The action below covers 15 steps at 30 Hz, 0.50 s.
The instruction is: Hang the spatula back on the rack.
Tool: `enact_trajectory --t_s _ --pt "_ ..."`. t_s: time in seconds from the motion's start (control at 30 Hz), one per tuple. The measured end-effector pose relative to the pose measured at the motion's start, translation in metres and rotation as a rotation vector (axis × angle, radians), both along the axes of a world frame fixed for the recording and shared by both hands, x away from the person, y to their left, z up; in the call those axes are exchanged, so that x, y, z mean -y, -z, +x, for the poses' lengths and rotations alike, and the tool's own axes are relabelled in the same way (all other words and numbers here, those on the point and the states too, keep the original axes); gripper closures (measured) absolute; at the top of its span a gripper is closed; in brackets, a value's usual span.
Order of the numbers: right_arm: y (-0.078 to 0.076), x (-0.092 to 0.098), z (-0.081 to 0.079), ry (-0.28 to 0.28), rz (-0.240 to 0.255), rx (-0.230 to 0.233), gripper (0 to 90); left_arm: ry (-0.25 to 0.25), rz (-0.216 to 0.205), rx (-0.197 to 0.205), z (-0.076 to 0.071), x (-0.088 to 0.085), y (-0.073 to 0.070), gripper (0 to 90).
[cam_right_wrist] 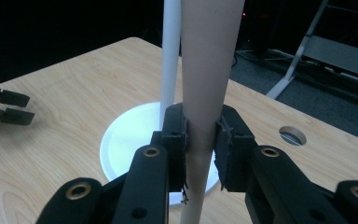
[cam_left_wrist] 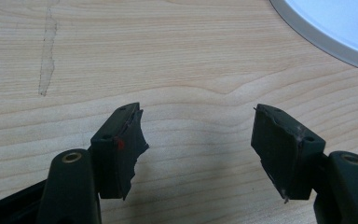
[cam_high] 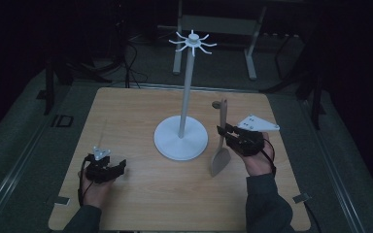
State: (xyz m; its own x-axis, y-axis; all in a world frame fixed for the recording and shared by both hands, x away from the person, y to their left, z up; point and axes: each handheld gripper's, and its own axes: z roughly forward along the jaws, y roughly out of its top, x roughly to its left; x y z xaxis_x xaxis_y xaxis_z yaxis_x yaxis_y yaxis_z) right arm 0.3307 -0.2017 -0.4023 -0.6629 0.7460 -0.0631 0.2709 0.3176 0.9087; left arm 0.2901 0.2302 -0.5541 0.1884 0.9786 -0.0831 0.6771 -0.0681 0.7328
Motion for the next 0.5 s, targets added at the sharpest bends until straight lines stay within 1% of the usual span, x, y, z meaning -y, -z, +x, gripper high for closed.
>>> enact_trajectory --t_s 0.3,0.5 --pt "-0.0051 -0.0036 0.0032 0.003 0.024 0.012 75.2 -0.002 -0.001 0.002 0.0 -0.0005 -0.0001 34.0" --pt "-0.0093 -0.006 0.0044 0.007 0.029 0.023 75.3 -0.005 -0.003 0.003 0.0 -0.0004 0.0 34.0"
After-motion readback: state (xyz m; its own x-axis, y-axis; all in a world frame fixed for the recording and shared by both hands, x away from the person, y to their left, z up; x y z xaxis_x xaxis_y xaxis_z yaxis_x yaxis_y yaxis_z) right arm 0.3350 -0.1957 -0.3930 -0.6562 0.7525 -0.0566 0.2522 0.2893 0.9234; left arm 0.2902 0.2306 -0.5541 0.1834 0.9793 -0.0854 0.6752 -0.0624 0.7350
